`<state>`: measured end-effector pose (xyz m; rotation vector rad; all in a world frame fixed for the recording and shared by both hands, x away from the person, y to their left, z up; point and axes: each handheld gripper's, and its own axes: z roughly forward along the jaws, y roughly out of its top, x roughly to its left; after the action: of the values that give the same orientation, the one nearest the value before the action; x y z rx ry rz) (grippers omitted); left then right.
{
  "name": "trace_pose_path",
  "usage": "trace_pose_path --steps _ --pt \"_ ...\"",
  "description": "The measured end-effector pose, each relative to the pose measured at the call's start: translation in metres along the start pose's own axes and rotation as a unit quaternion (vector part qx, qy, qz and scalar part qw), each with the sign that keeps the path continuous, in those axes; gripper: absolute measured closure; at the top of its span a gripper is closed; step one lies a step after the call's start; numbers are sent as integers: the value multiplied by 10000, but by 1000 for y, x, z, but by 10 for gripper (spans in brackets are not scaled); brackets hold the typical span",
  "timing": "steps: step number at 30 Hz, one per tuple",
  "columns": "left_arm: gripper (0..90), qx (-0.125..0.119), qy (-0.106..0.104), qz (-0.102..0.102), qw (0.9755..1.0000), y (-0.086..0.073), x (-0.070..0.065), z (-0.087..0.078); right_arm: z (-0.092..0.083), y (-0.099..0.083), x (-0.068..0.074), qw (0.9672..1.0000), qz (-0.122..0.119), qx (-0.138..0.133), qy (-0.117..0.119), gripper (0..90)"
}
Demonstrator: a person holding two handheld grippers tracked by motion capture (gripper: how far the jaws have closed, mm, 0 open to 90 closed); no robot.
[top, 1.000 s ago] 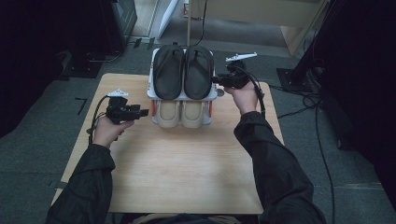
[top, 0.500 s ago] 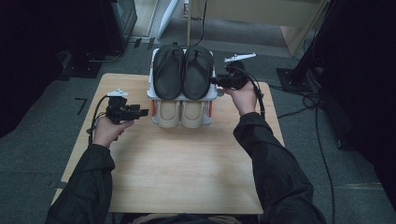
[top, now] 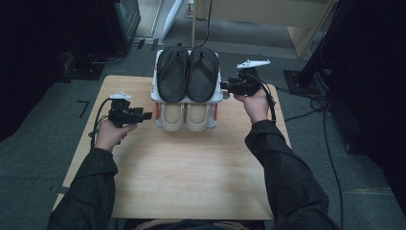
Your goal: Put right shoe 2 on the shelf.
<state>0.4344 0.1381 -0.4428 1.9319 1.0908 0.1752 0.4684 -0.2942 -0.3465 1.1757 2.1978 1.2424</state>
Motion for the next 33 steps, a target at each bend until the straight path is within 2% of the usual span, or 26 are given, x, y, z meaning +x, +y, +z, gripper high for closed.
trace_pose_path --steps 5,7,13,19,25,26,33 --pt "420 8 18 1 10000 -1 0 0 -7 -7 -1 10000 -62 43 44 526" --pt "414 9 15 3 10000 -1 -1 0 -10 -11 0 9999 -109 -74 65 519" --pt "404 23 -6 23 10000 -2 -4 0 -16 -22 1 9998 -120 -82 132 496" --pt "394 53 -5 64 10000 -2 -7 1 -21 -38 3 9997 47 -184 178 482" --pt "386 84 -26 99 9999 -2 -11 3 -23 -56 6 9998 -22 -42 167 482" --pt "385 111 -31 117 9999 -2 -12 3 -23 -58 6 9998 -59 -83 160 482" --pt "385 129 -35 186 9997 -7 -16 4 -25 -79 8 9998 30 0 220 481"
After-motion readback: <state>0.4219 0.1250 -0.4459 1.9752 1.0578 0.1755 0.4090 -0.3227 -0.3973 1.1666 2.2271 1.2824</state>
